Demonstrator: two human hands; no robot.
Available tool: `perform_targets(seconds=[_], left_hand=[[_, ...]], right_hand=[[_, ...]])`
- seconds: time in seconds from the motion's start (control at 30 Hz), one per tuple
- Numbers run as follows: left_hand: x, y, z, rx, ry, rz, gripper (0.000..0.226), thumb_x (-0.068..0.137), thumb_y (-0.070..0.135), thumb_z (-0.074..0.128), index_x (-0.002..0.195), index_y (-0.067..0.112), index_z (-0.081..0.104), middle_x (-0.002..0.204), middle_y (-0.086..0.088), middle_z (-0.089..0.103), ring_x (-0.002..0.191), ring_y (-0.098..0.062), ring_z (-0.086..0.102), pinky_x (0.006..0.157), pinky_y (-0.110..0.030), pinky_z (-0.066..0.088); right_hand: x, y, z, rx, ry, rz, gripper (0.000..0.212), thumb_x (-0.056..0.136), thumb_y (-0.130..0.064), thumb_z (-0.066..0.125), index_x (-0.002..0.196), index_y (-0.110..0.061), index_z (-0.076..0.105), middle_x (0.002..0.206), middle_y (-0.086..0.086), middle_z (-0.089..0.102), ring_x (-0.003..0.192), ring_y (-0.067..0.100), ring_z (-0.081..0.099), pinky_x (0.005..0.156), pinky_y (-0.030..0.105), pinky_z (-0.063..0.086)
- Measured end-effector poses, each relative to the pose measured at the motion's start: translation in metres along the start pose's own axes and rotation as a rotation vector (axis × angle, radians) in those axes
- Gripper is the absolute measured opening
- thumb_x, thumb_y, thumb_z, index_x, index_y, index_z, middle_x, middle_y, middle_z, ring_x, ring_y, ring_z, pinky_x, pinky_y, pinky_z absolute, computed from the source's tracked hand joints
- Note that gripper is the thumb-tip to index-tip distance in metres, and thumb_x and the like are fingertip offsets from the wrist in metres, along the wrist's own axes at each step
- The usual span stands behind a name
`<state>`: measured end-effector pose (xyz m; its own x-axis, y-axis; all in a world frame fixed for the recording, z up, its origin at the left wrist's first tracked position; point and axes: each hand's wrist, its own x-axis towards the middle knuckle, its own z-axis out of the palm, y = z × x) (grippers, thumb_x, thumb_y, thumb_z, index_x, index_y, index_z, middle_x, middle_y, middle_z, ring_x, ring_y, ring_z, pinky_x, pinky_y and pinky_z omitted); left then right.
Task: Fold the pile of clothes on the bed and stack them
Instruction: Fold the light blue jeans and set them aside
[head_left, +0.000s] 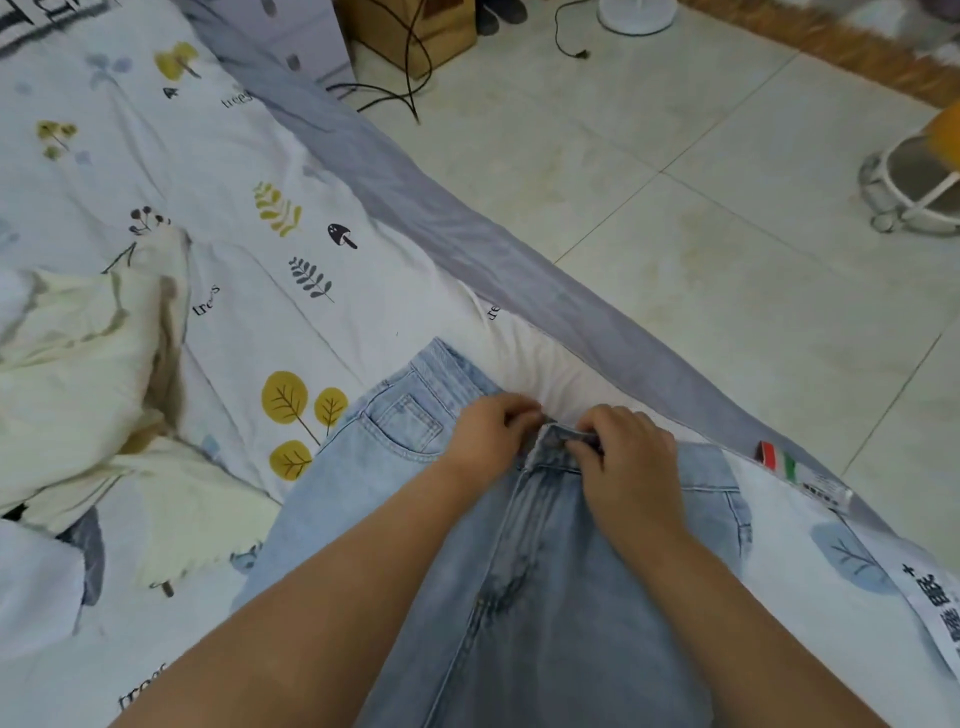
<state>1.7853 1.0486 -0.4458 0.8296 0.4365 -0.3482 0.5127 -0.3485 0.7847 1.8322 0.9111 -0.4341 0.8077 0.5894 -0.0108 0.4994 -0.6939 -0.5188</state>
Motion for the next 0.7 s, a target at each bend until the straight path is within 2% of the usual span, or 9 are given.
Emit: perform_targets(seconds=[0.07,0.13,0.2,0.3,0.37,0.5,0.57,0.63,0.7], left_hand=[[-0.002,-0.005,-0.005,-0.159,0.118,-0.108,0.023,0.096,0.017,0.049,0.092,0.001,0.065,0.087,-0.016,0.067,0.079,-0.029,0.062,0.079,-0.038,0.052],[-0.011,-0.014,-0.009,0.027,0.176,-0.105,0.030,0.094,0.029,0.051,0.073,0.009,0.059,0.070,-0.008,0.063,0.070,-0.027,0.059,0.066,-0.033,0.047],[-0.032,-0.021,-0.009,0.188,0.036,-0.125,0.034,0.086,0.044,0.060,0.064,0.018,0.053,0.058,0.004,0.054,0.059,-0.014,0.052,0.055,-0.027,0.036],[-0.055,-0.030,0.008,0.371,-0.217,-0.135,0.027,0.075,0.043,0.071,0.074,0.021,0.054,0.069,0.004,0.056,0.070,-0.014,0.057,0.057,-0.022,0.032],[-0.056,-0.032,0.014,0.379,-0.180,-0.135,0.020,0.076,0.032,0.069,0.079,0.023,0.052,0.080,0.000,0.062,0.084,-0.019,0.061,0.061,-0.022,0.033],[-0.060,-0.034,0.017,0.373,-0.036,-0.062,0.011,0.082,0.023,0.062,0.081,0.012,0.058,0.090,-0.009,0.066,0.089,-0.025,0.059,0.068,-0.027,0.037],[-0.068,-0.033,0.018,0.361,0.093,-0.006,0.013,0.084,0.023,0.061,0.085,0.010,0.061,0.086,-0.010,0.066,0.085,-0.028,0.059,0.070,-0.032,0.038],[-0.073,-0.030,0.015,0.328,0.263,0.095,0.011,0.082,0.020,0.064,0.080,0.009,0.063,0.078,-0.012,0.066,0.075,-0.031,0.060,0.065,-0.033,0.042],[-0.074,-0.030,0.009,0.408,0.400,0.178,0.011,0.078,0.017,0.067,0.084,0.008,0.067,0.082,-0.013,0.067,0.076,-0.031,0.061,0.069,-0.036,0.047]], right_hand=[[0.006,0.004,0.017,-0.203,-0.172,0.097,0.023,0.095,-0.033,0.048,0.113,-0.020,0.051,0.113,0.002,0.053,0.107,0.023,0.045,0.088,0.036,0.030],[0.010,0.008,0.028,-0.277,-0.261,0.127,0.037,0.095,-0.043,0.042,0.125,-0.022,0.045,0.124,0.003,0.046,0.116,0.022,0.039,0.093,0.036,0.030],[0.012,0.007,0.033,-0.272,-0.272,0.118,0.048,0.090,-0.054,0.046,0.127,-0.024,0.043,0.125,0.002,0.045,0.117,0.022,0.038,0.094,0.038,0.029],[0.016,0.003,0.034,-0.279,-0.325,0.129,0.050,0.081,-0.059,0.057,0.115,-0.023,0.046,0.120,0.000,0.052,0.114,0.022,0.041,0.092,0.039,0.029],[0.022,-0.001,0.032,-0.328,-0.356,0.092,0.048,0.080,-0.058,0.059,0.108,-0.020,0.047,0.117,0.002,0.052,0.112,0.023,0.041,0.090,0.038,0.030],[0.035,-0.006,0.024,-0.309,-0.426,0.055,0.039,0.083,-0.052,0.060,0.099,-0.020,0.044,0.113,0.003,0.057,0.109,0.025,0.047,0.083,0.037,0.029],[0.039,-0.009,0.019,-0.334,-0.352,0.009,0.032,0.087,-0.051,0.055,0.087,-0.022,0.043,0.102,0.005,0.064,0.100,0.025,0.054,0.077,0.036,0.023],[0.045,-0.010,0.014,-0.326,-0.150,-0.002,0.029,0.088,-0.047,0.055,0.080,-0.021,0.044,0.092,0.007,0.065,0.094,0.027,0.055,0.072,0.034,0.017],[0.052,-0.009,0.011,-0.320,-0.013,0.082,0.027,0.088,-0.044,0.057,0.083,-0.018,0.051,0.094,0.009,0.064,0.096,0.029,0.052,0.073,0.034,0.016]])
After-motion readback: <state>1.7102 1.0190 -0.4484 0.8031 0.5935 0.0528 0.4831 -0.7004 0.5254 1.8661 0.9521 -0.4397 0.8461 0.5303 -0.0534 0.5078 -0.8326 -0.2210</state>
